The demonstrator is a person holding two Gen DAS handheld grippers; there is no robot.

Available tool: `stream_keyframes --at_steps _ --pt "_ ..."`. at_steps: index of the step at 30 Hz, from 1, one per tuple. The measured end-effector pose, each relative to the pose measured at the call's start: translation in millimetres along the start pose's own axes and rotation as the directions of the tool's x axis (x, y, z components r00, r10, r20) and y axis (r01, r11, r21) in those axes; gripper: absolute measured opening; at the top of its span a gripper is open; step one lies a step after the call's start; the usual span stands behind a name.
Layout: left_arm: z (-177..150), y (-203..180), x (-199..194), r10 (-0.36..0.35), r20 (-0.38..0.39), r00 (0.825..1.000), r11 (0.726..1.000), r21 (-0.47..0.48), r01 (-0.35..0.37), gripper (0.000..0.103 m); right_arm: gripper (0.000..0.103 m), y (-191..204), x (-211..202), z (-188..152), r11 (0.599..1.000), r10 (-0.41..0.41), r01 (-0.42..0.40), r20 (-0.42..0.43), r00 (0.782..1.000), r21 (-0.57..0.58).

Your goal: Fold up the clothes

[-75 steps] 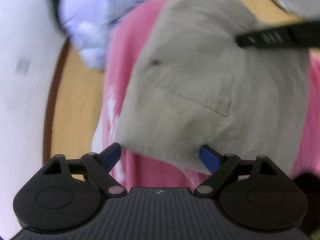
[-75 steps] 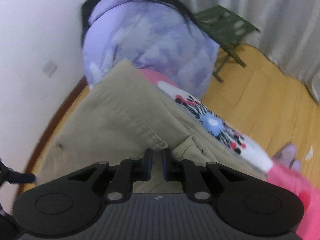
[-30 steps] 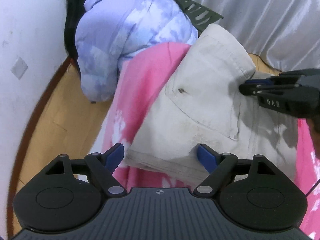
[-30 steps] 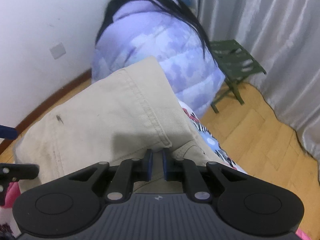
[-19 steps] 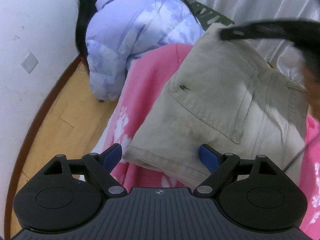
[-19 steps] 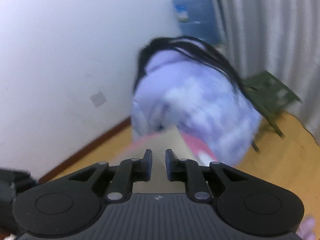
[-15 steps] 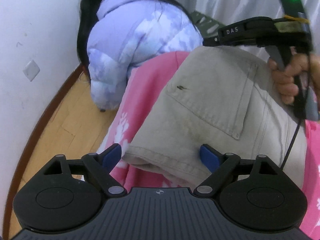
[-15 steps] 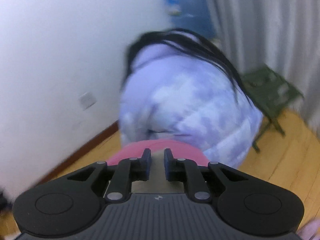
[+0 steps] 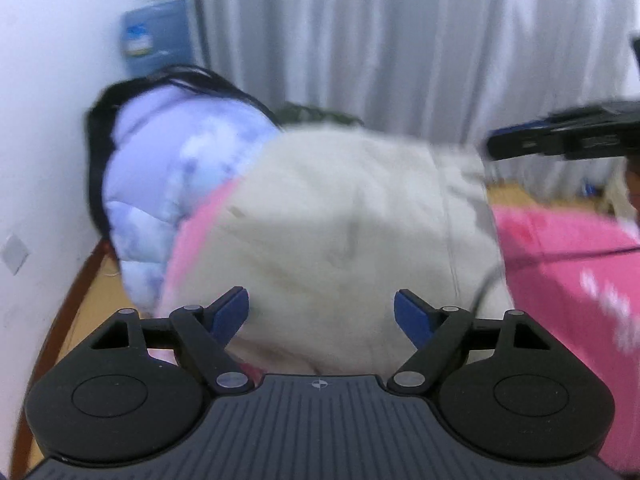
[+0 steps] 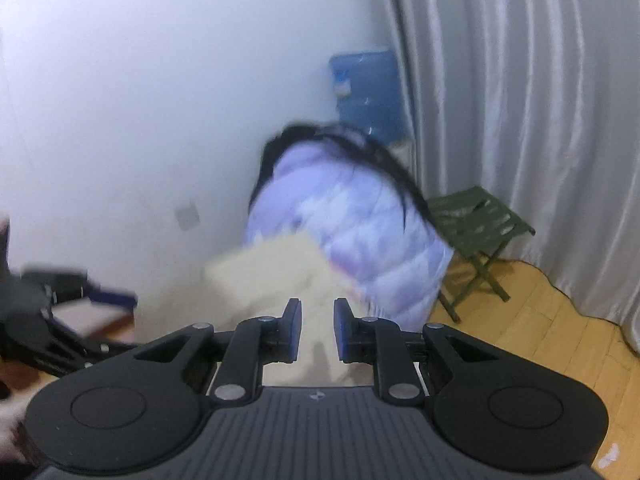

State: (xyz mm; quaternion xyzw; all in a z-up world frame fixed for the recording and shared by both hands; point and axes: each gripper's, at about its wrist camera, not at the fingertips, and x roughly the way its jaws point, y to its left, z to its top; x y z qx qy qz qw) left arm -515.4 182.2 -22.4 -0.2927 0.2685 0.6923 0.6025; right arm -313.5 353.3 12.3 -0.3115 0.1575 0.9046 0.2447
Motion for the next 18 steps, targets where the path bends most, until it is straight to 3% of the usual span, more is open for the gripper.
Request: stream_keyframes --at_steps 4,6,10,14,18 --pt "-5 -9 7 0.049 0.028 0.998 0.996 0.073 -0.05 0.087 0.013 20 35 -34 0.993 -0.108 0.104 -0.083 0.991 -0.051" --pt "3 -3 -6 0.02 0.023 1.0 0.999 0.042 -0.021 0.082 0.015 29 13 -26 0.995 -0.096 0.094 -0.057 0.994 -0.035" --pt "2 -1 -29 -0.048 0.043 0.998 0.999 0.0 0.048 0.084 0.017 44 -40 -24 0.999 0.046 -0.047 -0.036 0.998 -0.009" --pt "-10 -26 4 -0.04 -0.042 0.998 0.998 0.048 0.042 0.085 0.017 59 -29 -32 1.0 0.009 -0.01 -0.086 0.996 -0.008" --pt "-10 -33 -5 0.007 -0.034 0.999 0.999 0.052 -0.005 0.084 0.017 74 -17 -41 1.0 -0.028 0.028 -0.135 0.99 -0.009"
